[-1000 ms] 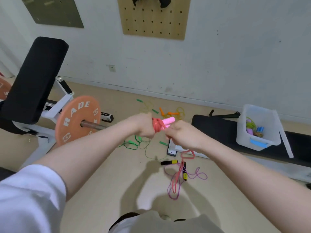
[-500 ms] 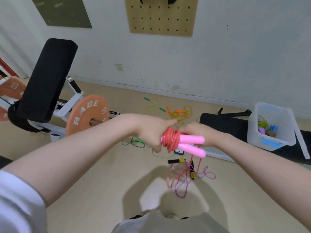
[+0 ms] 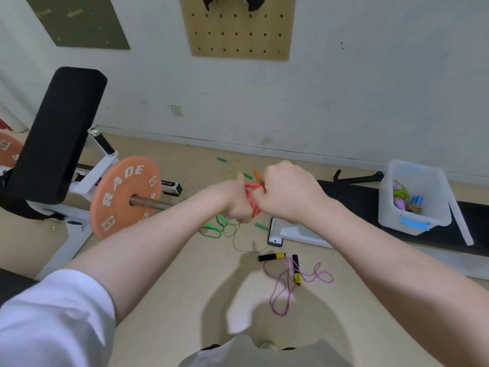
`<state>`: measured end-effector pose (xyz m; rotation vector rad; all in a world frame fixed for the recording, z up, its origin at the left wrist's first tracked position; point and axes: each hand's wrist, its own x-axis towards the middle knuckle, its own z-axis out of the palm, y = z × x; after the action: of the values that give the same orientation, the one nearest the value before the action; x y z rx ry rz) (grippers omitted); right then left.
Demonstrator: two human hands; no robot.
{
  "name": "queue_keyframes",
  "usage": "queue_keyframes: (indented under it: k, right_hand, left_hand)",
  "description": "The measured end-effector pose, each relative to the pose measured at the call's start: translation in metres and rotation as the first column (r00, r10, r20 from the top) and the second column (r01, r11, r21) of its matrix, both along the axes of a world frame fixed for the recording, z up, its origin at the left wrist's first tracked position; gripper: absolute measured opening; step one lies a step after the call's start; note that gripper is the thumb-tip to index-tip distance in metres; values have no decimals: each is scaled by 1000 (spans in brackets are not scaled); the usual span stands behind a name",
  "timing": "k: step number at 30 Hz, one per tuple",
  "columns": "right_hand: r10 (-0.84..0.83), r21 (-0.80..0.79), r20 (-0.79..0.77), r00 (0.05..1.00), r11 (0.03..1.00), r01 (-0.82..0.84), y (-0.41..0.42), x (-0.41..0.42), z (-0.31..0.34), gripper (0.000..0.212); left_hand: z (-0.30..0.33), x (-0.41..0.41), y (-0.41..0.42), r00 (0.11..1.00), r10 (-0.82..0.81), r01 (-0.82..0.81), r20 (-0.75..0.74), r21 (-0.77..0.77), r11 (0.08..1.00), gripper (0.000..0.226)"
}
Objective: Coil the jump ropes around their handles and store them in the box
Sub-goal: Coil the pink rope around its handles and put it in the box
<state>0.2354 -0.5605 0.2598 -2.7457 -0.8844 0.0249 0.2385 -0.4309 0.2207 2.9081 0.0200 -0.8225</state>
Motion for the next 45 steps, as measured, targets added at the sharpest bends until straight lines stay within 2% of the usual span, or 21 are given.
queue_keyframes:
  k: [2,4,6,9,12,14,15,16,17,18,19,20,22,24,26,30,34,38,40,43,45]
  right_hand:
    - [49,40,-13,999,998,-49,0,-8,-10,29]
    - [101,73,-164,981,993,-90,-8,-14,-25,35]
    - [153,198,-352,923,976,-86,-18,-11,-47,41]
    - [274,369,-650,709,929,-22,-36,-6,-68,45]
    - [248,287,-824,509,958,-2,-37,-7,-66,38]
    - [266,304,-792,550,952,-23,-2,-21,-62,28]
    - [220,229,-538,814,967,-110,4,-17,-60,32]
    - [7,192,-303,953,980,54,11,-12,-54,37]
    - [-7,144,-256,967,989,46,17,-8,-48,35]
    - [133,-14,-314,940,989,-145,9,2,-58,27]
    - [7,77,-431,902,997,29,14,17,-46,21]
    - [-27,-8,-460,887,1000,27,1,31,-43,21]
    - [-108,-114,-349,931,991,72,-23,44,-24,25]
    - [31,-165,-113,993,985,-49,-9,38,-11,27]
    - [109,-84,-107,988,989,-118,9,26,-6,33]
    - [156,36,-180,971,988,-152,10,4,-15,29]
    - [137,178,-294,946,980,-87,-1,-8,-37,26]
    - [226,454,-396,890,891,-24,-18,-20,-48,22]
    - [269,474,-542,796,880,25,-29,-26,-58,29]
    - [278,449,-733,621,883,135,-42,-26,-71,35]
    - [246,384,-753,610,918,104,-49,-20,-71,36]
  left_hand:
    - [-2,6,9,991,130,-133,-25,-209,969,11]
    - [4,10,19,960,244,-280,-138,-463,841,23]
    - [14,4,26,951,208,-307,-230,-601,738,37]
    - [30,-12,18,963,46,-213,-266,-645,734,53]
    - [37,-22,10,969,-59,-74,-241,-509,858,84]
    - [41,-26,5,969,-128,29,-213,-415,909,99]
    - [43,-28,4,968,-171,96,-183,-360,928,103]
    - [46,-31,2,962,-230,182,-144,-286,941,106]
    - [48,-35,-2,950,-290,262,-115,-210,942,107]
    - [47,-39,-7,936,-336,319,-104,-149,936,107]
    - [44,-44,-12,923,-369,359,-111,-97,928,107]
    - [38,-48,-16,916,-384,382,-121,-36,923,110]
    - [23,-49,-15,946,-312,319,-85,88,944,112]
    - [12,-36,-4,994,-107,106,3,138,985,109]
    - [8,-19,5,998,26,-33,52,124,992,101]
    - [-2,-7,5,984,47,-56,172,46,997,72]
    - [-7,-2,10,957,204,-164,207,-192,968,65]
    - [2,2,9,951,309,-247,-24,-659,710,61]
    - [12,3,18,953,282,-259,-105,-767,588,59]
    - [24,-6,22,978,129,-207,-162,-717,666,78]
    - [29,-17,14,980,-14,-126,-198,-675,727,86]
